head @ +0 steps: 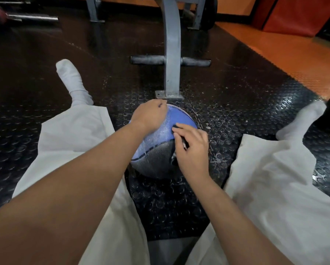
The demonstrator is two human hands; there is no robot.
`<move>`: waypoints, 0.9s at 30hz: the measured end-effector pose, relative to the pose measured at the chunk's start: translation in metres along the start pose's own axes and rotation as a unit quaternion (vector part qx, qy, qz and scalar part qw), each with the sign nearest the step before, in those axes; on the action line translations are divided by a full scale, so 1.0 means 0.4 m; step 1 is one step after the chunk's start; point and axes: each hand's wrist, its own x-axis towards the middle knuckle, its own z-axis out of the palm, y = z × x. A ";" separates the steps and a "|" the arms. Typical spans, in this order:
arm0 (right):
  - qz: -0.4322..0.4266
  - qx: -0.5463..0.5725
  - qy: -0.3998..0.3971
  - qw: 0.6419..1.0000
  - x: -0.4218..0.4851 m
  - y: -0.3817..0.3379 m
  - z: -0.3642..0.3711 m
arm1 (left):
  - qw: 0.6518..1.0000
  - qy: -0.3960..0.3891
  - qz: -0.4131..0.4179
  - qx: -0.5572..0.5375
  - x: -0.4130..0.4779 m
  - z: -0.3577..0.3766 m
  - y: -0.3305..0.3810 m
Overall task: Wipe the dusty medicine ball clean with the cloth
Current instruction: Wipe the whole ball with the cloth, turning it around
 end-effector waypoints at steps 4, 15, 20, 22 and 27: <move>0.067 -0.035 -0.043 0.996 0.085 -0.023 -0.009 | 1.000 0.016 0.019 0.009 -0.011 0.012 0.011; 0.042 -0.093 -0.109 0.989 0.101 -0.047 -0.027 | 0.992 0.097 0.072 -0.039 -0.073 0.043 -0.010; 0.019 -0.113 -0.097 0.989 0.067 -0.051 -0.067 | 0.987 0.107 0.117 -0.023 -0.102 0.059 -0.005; 0.033 -0.126 -0.118 0.984 0.104 -0.050 -0.055 | 0.987 0.104 0.121 -0.015 -0.102 0.061 -0.003; 0.057 -0.121 -0.129 0.983 0.142 -0.046 -0.032 | 0.990 0.094 0.103 -0.017 -0.093 0.054 -0.004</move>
